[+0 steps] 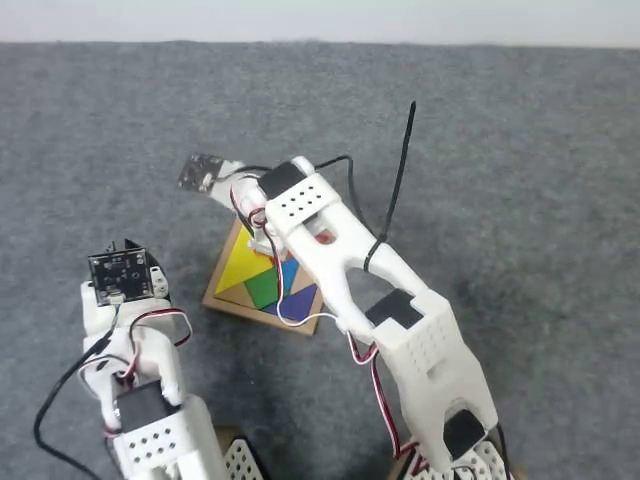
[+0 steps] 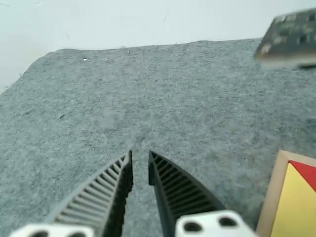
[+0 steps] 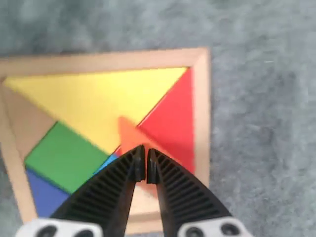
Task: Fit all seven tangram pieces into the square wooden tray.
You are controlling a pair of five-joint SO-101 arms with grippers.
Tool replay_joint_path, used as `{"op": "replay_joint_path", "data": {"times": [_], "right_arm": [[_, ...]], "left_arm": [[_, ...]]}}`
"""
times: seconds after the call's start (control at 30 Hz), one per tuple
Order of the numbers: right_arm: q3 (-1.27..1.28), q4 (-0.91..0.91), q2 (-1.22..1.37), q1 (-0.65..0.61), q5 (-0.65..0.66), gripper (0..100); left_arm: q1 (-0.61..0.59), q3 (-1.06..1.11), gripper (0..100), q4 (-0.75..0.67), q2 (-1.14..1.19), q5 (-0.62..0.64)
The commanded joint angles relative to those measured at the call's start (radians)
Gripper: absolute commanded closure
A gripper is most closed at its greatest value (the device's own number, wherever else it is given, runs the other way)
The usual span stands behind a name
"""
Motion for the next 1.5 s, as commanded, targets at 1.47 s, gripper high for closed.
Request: {"op": "replay_joint_path", "data": {"times": [1.47], "right_arm": [[0.051,0.041,-0.044,0.084,0.112,99.2]], "left_arm": [[-0.005,-0.015,95,0.002,-0.017,-0.012]]}}
